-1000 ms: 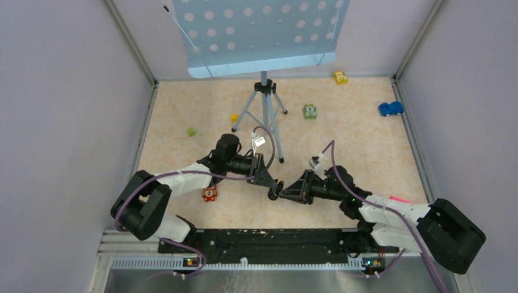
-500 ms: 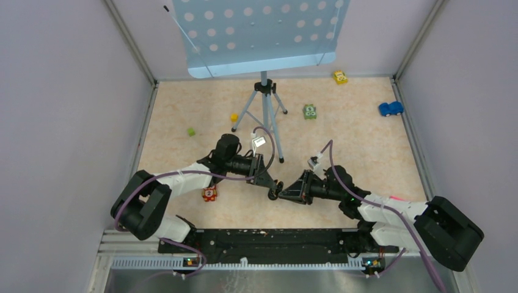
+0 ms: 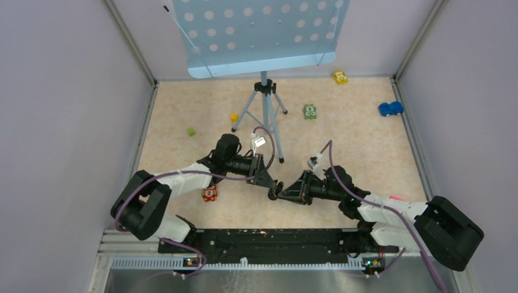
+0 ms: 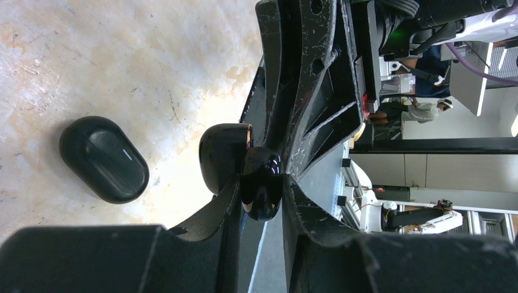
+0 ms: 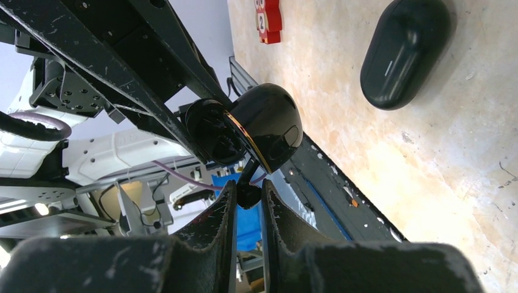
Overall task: Insert the wireless bluetooth earbuds into the charging case
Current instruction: Insert the left earbud into the left side groove of the charging case.
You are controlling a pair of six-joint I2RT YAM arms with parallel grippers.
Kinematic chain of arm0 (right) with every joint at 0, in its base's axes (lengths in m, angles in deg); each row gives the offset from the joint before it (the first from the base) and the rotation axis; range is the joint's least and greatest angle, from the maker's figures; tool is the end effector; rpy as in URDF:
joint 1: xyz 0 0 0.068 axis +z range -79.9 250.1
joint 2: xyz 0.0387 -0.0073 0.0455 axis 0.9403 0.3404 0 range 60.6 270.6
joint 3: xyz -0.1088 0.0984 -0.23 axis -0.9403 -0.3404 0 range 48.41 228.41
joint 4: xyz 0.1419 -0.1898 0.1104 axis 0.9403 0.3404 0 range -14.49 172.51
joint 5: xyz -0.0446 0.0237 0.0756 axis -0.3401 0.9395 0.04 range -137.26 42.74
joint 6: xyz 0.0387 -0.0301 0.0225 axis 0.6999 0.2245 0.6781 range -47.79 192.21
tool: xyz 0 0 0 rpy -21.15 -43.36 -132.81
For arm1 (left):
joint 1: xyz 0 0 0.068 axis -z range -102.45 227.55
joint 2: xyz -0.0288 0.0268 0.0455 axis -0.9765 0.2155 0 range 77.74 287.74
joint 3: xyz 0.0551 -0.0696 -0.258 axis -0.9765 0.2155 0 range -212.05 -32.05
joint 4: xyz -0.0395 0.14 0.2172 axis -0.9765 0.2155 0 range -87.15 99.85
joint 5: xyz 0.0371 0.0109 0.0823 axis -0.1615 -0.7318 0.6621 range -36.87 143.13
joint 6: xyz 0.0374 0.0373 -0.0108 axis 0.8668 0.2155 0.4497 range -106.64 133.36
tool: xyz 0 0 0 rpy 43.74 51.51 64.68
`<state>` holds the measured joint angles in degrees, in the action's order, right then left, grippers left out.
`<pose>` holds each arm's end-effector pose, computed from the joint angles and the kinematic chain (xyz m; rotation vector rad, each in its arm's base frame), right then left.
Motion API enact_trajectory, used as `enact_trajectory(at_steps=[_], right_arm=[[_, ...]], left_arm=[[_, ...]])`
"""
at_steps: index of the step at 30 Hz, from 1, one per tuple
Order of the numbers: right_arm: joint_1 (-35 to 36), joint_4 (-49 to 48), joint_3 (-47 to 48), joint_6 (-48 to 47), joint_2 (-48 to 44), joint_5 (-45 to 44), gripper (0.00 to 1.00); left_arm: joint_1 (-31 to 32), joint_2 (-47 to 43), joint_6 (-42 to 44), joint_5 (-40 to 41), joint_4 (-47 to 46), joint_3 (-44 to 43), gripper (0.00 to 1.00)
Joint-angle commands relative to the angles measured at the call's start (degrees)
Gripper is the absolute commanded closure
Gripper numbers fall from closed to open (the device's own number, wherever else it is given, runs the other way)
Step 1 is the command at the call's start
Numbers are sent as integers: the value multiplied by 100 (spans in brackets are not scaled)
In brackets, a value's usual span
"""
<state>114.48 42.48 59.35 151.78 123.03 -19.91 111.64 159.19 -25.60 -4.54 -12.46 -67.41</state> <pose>0.1297 0.1499 0.1597 0.3155 2.3483 1.7511 0.2099 -0.1784 0.1921 0.6086 2.2816 -1.7594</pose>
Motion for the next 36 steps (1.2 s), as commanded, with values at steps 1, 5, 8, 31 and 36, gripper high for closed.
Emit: enact_trajectory(at_steps=[1,5,8,31,36], right_arm=[[122,-149,170,-51,103,-16,100],[190,-201,203,-50,151,7,100],[238,-190,240,-42,163,-2,100],[243,-977,-501,1053,-592,164,100],[230,-1198,-567,1249,-580,209,100]], left_arm=[[25,-160,51,-174,-394,-71,100],[20,-122,55,-191,-416,-68,100],[19,-112,68,-191,-413,-76,100],[20,-240,1135,-382,-576,-26,100],[24,-554,1126,-164,-995,191,100]])
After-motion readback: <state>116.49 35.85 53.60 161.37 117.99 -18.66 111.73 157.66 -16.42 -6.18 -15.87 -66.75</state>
